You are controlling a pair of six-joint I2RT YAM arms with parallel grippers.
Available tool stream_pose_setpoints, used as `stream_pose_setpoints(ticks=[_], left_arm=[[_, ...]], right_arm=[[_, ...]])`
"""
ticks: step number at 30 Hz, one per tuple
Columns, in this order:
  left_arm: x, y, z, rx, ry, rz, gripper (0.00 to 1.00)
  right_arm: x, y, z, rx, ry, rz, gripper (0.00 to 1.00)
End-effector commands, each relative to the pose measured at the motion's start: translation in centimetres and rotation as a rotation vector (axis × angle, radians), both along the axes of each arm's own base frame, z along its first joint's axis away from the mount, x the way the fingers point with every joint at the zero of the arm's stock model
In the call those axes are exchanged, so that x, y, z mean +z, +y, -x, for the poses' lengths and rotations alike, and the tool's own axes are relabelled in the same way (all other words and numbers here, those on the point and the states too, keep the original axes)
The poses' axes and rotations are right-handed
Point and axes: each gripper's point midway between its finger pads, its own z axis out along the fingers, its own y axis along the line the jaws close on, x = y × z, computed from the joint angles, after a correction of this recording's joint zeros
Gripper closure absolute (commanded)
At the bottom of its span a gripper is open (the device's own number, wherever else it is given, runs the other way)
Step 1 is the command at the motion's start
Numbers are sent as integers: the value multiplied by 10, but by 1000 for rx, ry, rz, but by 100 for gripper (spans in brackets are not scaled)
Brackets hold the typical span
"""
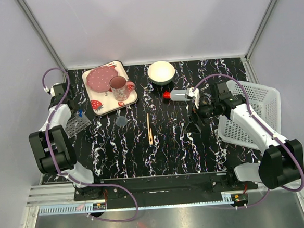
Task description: Organize the chemistry lab equipment
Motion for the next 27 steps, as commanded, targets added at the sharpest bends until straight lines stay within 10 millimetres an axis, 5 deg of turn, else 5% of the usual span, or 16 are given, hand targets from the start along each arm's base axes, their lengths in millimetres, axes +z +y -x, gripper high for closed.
stream_pose_setpoints(ticks=[1,6,13,18,27], left_arm=[[17,4,-4,13,-70,-15,60],[54,0,9,7,-151,-38,42],[90,-26,43,-93,-247,-16,1],[104,-56,66,-196,-308,50,1],[91,-165,104,-541,-399,467,1]], right_arm=[[0,-2,-8,0,-43,14,0],[-1,-3,-7,6,-48,20,0],[7,-7,-5,16,-74,0,0],[24,-11,-5,-1,-114,-37,0],[46,-28,-15,-133,-183,37,0]])
